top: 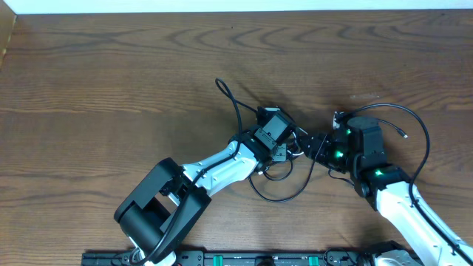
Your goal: Untangle cables
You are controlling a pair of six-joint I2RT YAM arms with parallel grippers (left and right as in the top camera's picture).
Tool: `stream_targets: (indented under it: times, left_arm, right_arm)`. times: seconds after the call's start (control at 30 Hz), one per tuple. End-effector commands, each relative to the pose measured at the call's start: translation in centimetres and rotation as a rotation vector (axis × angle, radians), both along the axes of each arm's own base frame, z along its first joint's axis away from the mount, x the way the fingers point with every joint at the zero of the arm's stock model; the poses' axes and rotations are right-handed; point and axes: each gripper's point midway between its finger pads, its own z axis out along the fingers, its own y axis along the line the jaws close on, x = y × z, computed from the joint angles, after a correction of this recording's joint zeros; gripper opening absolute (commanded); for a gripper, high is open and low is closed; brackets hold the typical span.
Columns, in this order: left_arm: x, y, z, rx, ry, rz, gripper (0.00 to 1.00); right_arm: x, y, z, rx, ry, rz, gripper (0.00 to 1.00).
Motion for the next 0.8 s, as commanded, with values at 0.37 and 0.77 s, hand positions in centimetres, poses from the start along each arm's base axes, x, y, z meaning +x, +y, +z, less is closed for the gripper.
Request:
stream_targets:
  times: [0.37,0.77]
  left_arm:
    - [-0.1,2.6,-0.6,0.042,0.034,0.201,0.08]
    - [-0.1,2.5,-0.5,0.038,0.034,0.200,0.08]
  right_arm:
    - [1.0,1.9,-7.0,-0.036,0.121,0.017,0.35]
    - [1.3,3.6,-7.0,0.079,0.149,0.029,0.31]
